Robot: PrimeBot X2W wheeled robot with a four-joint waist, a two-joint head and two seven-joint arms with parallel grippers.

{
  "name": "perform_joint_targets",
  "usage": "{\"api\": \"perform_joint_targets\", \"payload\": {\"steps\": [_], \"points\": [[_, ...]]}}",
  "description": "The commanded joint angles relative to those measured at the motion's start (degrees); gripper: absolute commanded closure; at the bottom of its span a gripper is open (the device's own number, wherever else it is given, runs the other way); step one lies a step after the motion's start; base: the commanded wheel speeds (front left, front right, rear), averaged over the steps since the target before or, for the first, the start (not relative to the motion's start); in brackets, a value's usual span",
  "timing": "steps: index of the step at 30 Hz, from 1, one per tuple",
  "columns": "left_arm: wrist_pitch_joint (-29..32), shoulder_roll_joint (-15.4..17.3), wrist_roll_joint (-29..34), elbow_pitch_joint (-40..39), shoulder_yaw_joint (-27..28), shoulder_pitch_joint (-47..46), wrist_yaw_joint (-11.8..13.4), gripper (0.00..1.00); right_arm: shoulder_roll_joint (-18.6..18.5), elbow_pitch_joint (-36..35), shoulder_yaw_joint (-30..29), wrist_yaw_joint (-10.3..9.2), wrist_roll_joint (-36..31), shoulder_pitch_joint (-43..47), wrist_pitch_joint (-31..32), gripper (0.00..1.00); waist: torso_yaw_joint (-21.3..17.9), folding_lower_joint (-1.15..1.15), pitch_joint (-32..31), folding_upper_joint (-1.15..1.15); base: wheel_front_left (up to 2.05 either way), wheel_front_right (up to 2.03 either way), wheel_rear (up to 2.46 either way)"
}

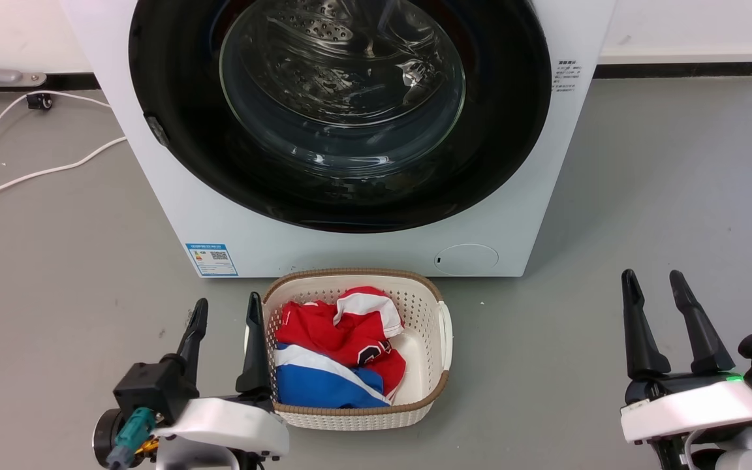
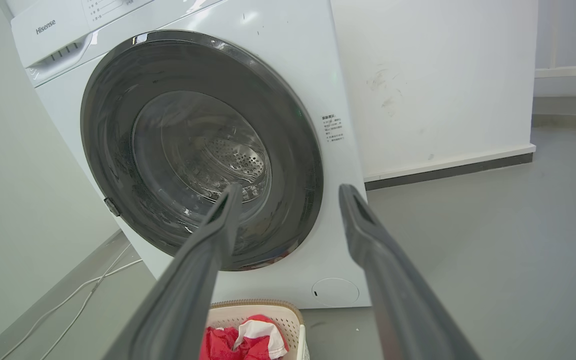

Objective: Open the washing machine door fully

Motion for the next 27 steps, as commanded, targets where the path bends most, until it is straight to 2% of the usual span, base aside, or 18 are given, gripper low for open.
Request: {"api": "perform_joint_targets", "payload": {"steps": [1, 10, 16, 21, 24, 27], "points": [[-0.43, 0.79, 1.47, -0.83, -0.83, -1.16, 0.78, 0.00, -0.10, -0.74, 0.03, -0.01, -1.45, -0.07, -0.58, 0.00, -0.01, 0.00, 0.01, 0.00, 0.00, 0.00, 0.00], [-1.63, 3.81, 6.58, -1.74, -6.91, -1.93, 6.07, 0.00, -0.10, -0.45, 0.11, -0.02, -6.67, 0.24, -1.70, 0.00, -0.11, 0.00, 0.14, 0.00, 0.00, 0.00, 0.00], [-2.42, 4.73, 8.28, -1.00, -9.64, -1.98, 8.37, 0.00, -0.10, -0.48, 0.39, -0.02, -10.34, 0.62, -2.55, 0.00, 0.12, 0.00, 0.14, 0.00, 0.00, 0.00, 0.00], [-3.05, 3.45, 6.50, 0.19, -8.11, -0.44, 5.84, 0.00, -0.09, -0.70, 0.77, -0.02, -12.12, 0.85, -3.16, 0.00, 0.34, 0.00, 0.07, 0.00, 0.00, 0.00, 0.00], [-3.35, 2.16, 6.91, -0.07, -5.96, 0.22, 3.07, 0.00, -0.09, -0.66, 0.78, -0.02, -12.46, 1.12, -3.54, 0.00, 0.40, 0.00, 0.03, 0.00, 0.00, 0.00, 0.00], [-3.73, 0.62, 7.38, -0.15, -3.47, 1.36, -0.39, 0.00, -0.10, 0.02, 0.05, -0.02, -9.89, 1.22, -3.86, 0.00, 0.46, 0.00, -0.03, 0.00, 0.00, 0.00, 0.00]]}}
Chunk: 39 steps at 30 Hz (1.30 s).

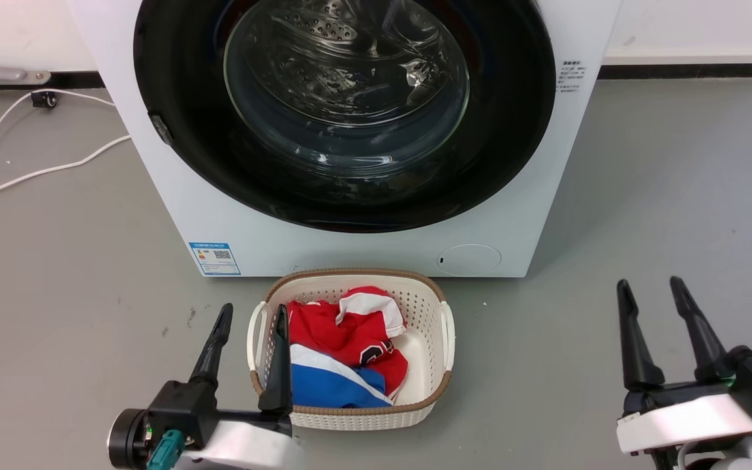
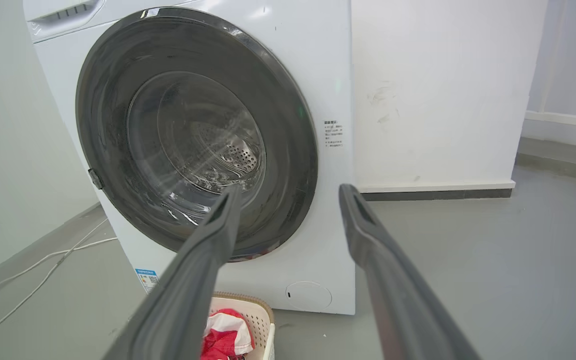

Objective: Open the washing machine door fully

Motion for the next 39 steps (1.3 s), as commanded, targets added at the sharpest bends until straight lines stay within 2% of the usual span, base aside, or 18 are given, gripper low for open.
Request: {"api": "perform_joint_targets", "payload": {"steps": [1, 6, 12, 23, 39], "points": [[-0.46, -0.72, 1.18, -0.34, 1.05, 0.75, -1.41, 0.00, -0.08, -0.16, -0.19, -0.01, 0.21, 0.05, -0.60, 0.00, 0.01, 0.00, -0.05, 0.00, 0.00, 0.00, 0.00], [-1.00, -3.57, 2.98, -0.22, 5.29, 2.20, -7.87, 0.00, -0.07, 0.43, 0.21, -0.02, 0.30, 0.18, -1.15, 0.00, -0.05, 0.00, 0.09, 0.00, 0.00, 0.00, 0.00], [-1.69, -5.71, 7.17, 0.33, 8.63, 3.33, -12.36, 0.00, -0.06, 1.50, 0.55, -0.02, -0.56, 0.22, -1.75, 0.00, -0.43, 0.00, 0.26, 0.00, 0.00, 0.00, 0.00], [-2.69, -6.71, 12.69, 1.71, 9.59, 3.58, -15.01, 0.00, -0.05, 3.27, 1.17, -0.02, -3.01, 0.39, -2.71, 0.00, -0.78, 0.00, 0.83, 0.00, 0.00, 0.00, 0.00], [-2.60, -6.86, 10.64, 1.84, 9.96, 3.63, -15.67, 0.00, -0.05, 3.94, 1.08, -0.02, -1.08, -0.08, -2.65, 0.00, -0.48, 0.00, 1.09, 0.00, 0.00, 0.00, 0.00]]}}
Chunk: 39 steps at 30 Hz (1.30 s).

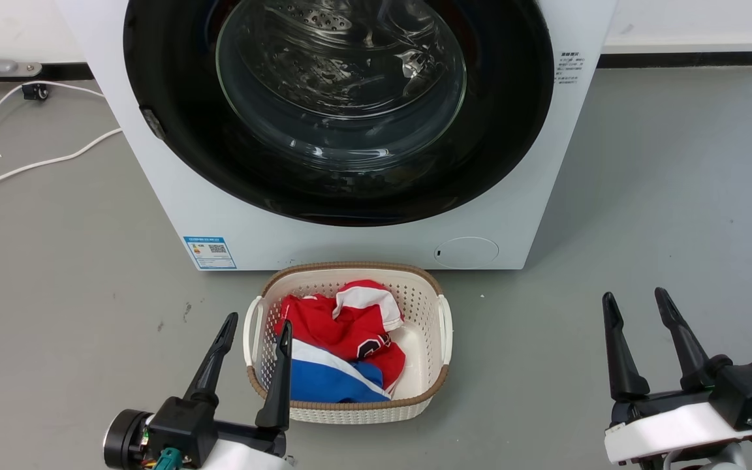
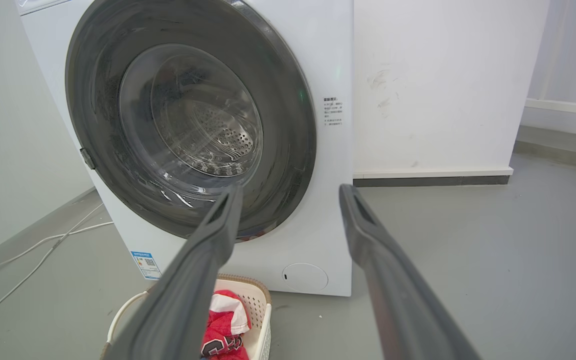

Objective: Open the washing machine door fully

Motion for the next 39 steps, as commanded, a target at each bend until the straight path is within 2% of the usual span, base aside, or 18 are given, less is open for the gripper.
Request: {"api": "perform_joint_targets", "payload": {"steps": [1, 16, 18, 21, 26, 33, 36, 39], "points": [[-0.16, -0.11, -0.17, -0.05, 0.00, 0.51, -0.16, 0.00, -0.01, 0.12, -0.01, -0.02, 0.10, -0.12, -0.15, 0.00, -0.02, 0.00, 0.05, 0.00, 0.00, 0.00, 0.00], [-0.16, -0.11, 0.08, 0.10, -0.52, -0.52, -0.27, 0.00, -0.01, 0.25, -0.15, -0.02, -0.28, -0.97, -0.15, 0.00, -0.18, 0.00, 1.19, 0.00, 0.00, 0.00, 0.00], [-0.16, -0.11, 0.27, 0.10, -0.69, -0.88, -0.31, 0.00, -0.01, 0.46, -0.43, -0.02, -0.72, -1.32, -0.15, 1.00, -0.19, 0.00, 1.65, 0.00, 0.00, 0.00, 0.00], [-0.16, -0.11, 0.36, 0.03, -0.93, -1.43, -0.26, 0.00, -0.01, 0.61, -1.27, -0.03, -1.16, -2.04, -0.15, 1.00, -0.17, 0.00, 2.53, 0.00, 0.00, 0.00, 0.00], [-0.16, -0.10, 0.65, -0.15, -1.28, -2.35, -0.44, 0.00, 0.00, 1.13, -4.84, -0.02, 2.11, -4.08, -0.15, 1.00, 0.17, 0.00, 4.23, 0.00, 0.00, 0.00, 0.00], [-0.16, -0.10, 1.01, -0.29, -1.65, -4.16, -0.74, 0.00, -0.02, 3.08, -11.08, -0.02, 4.65, -11.00, -0.15, 1.00, 0.91, 0.00, 7.27, 0.00, 0.00, 0.00, 0.00], [-0.16, -0.10, 1.31, -0.34, -1.94, -4.66, -1.01, 0.00, -1.14, 6.33, -12.55, -0.02, 9.81, -15.12, 0.10, 1.00, 1.38, 0.00, 8.28, 0.00, 0.00, 0.00, 0.00], [-0.16, -0.10, 1.69, -0.43, -2.02, -5.53, -1.36, 0.00, -3.58, 8.85, -13.53, -0.02, 16.94, -20.75, 3.13, 1.00, 1.96, 0.00, 9.66, 0.00, 0.00, 0.00, 0.00]]}}
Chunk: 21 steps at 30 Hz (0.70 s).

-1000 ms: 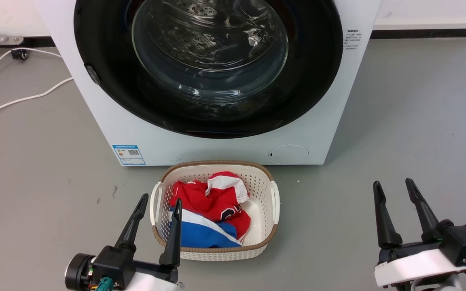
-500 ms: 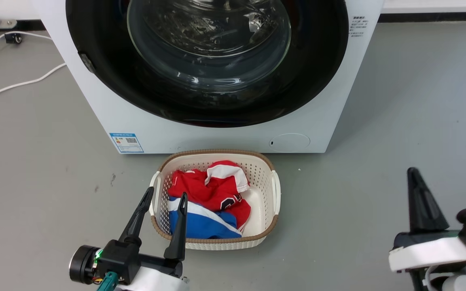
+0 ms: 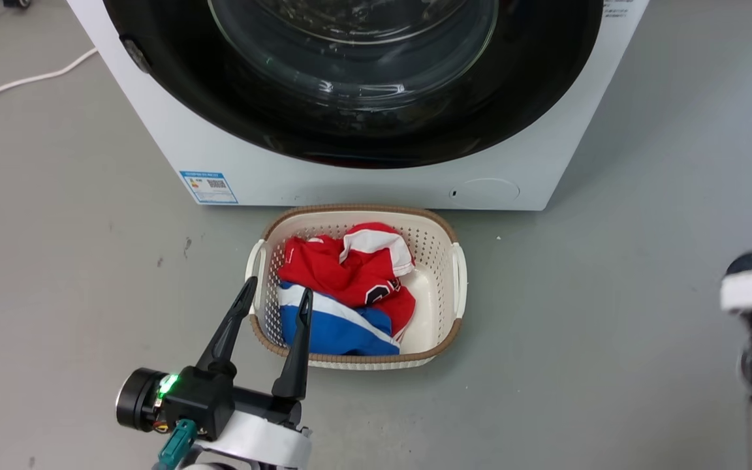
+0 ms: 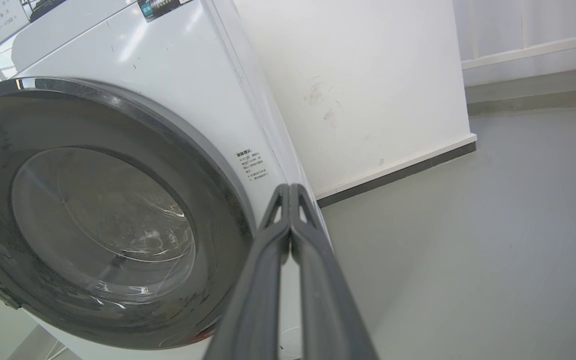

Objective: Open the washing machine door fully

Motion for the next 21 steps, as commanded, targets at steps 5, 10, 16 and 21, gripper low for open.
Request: {"api": "perform_joint_targets", "payload": {"steps": [5, 10, 16, 21], "points": [[-0.16, -0.08, 0.48, -0.57, -0.07, -2.59, -0.69, 0.00, -5.86, 2.47, -0.13, -0.02, 9.69, -10.03, 8.47, 1.00, 1.88, 0.00, 3.23, 0.00, 0.00, 0.00, 0.00], [-0.16, -0.08, -0.14, -2.74, -0.60, -4.08, -0.57, 0.00, -10.60, 4.16, 0.75, -0.02, 17.46, -18.04, 18.46, 1.00, 4.00, 0.00, 5.60, 0.00, 0.00, 0.00, 0.00], [-0.16, -0.08, -0.80, -3.36, -1.87, -5.62, -0.40, 0.00, -14.31, 7.77, 0.21, -0.02, 22.74, -28.32, 29.82, 1.00, 6.31, 0.00, 8.72, 0.00, 0.00, 0.00, 0.00], [-0.16, -0.08, -1.24, -3.64, -2.57, -6.64, -0.31, 0.00, -15.93, 12.10, -1.34, -0.01, 25.33, -36.97, 39.66, 1.00, 8.24, 0.00, 11.08, 0.00, 0.00, 0.00, 0.00]]}}
